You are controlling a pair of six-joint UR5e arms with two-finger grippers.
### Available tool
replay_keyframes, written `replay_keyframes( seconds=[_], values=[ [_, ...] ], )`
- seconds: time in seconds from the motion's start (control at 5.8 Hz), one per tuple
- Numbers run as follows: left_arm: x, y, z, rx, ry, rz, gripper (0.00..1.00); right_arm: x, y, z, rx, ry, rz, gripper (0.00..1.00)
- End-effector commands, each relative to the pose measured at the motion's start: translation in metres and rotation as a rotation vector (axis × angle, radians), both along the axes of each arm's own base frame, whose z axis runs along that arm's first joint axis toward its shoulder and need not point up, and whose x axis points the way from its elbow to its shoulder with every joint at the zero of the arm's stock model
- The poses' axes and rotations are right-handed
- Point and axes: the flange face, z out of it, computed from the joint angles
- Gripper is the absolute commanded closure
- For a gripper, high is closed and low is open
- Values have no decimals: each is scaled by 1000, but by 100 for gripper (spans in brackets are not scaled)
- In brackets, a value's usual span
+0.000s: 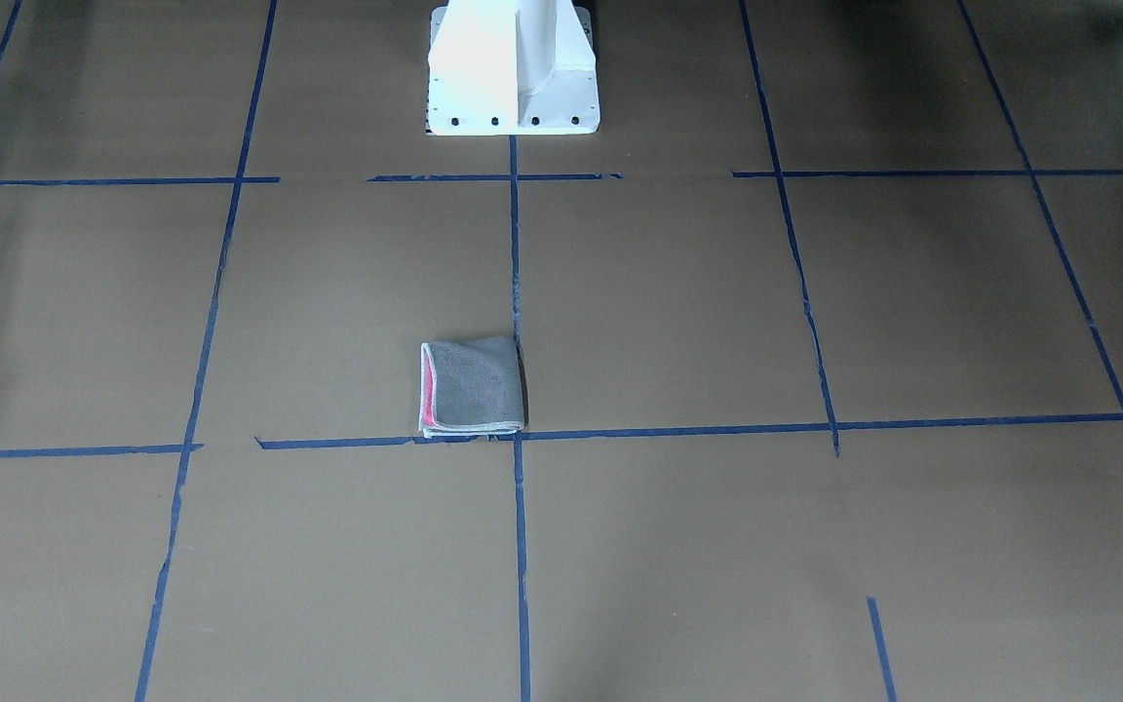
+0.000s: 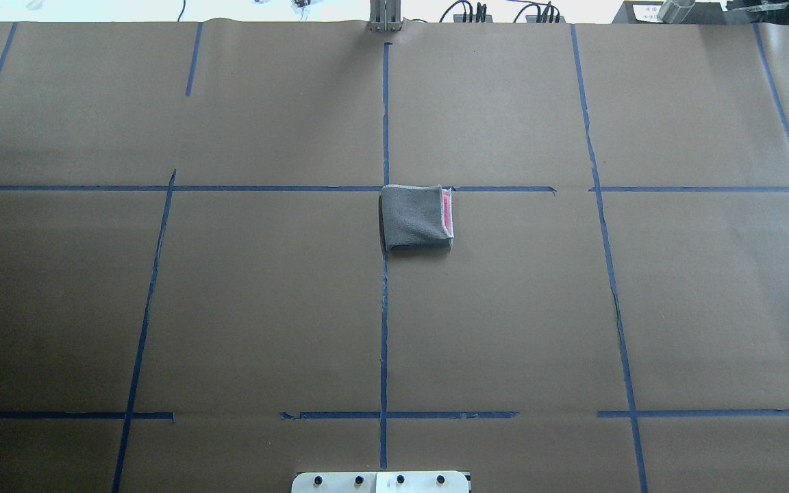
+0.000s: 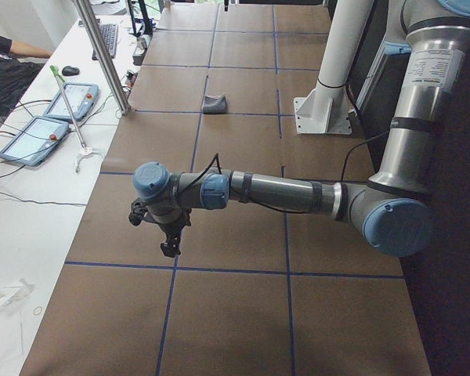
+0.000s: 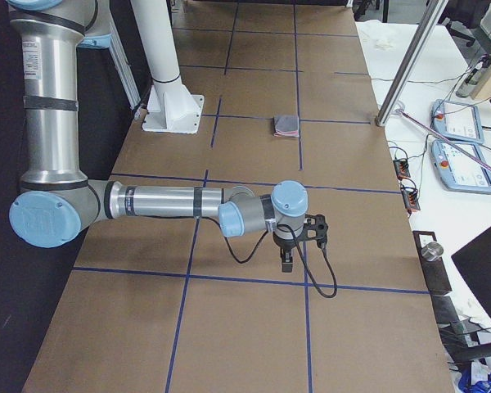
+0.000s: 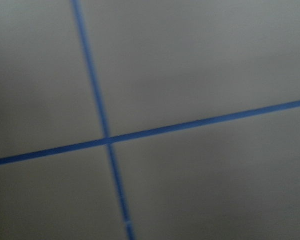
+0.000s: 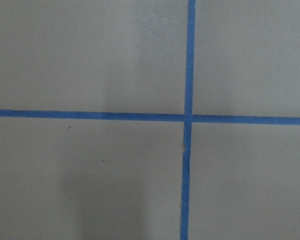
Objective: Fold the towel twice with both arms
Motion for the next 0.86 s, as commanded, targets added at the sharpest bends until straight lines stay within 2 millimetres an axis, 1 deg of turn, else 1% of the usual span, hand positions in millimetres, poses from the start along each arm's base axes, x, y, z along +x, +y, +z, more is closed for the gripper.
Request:
replay_keyframes(
  seconds=[0.0,0.17,0.34,0.52,0.69],
  values=[
    [-27,58,93,-58,13,0,0,26,48,44,-12,-16,-28,0],
    [-27,73,111,-57,12,-8,0,33,56,51,-18,-15,-26,0],
    [-27,71,105,-87,5,-51,0,35,67,55,-26,-13,-22,0],
    [-28,59,69,-119,-12,-152,0,36,72,54,-25,-8,-18,0],
    [-27,52,40,-117,-17,-199,0,36,65,44,-20,-3,-6,0]
  ],
)
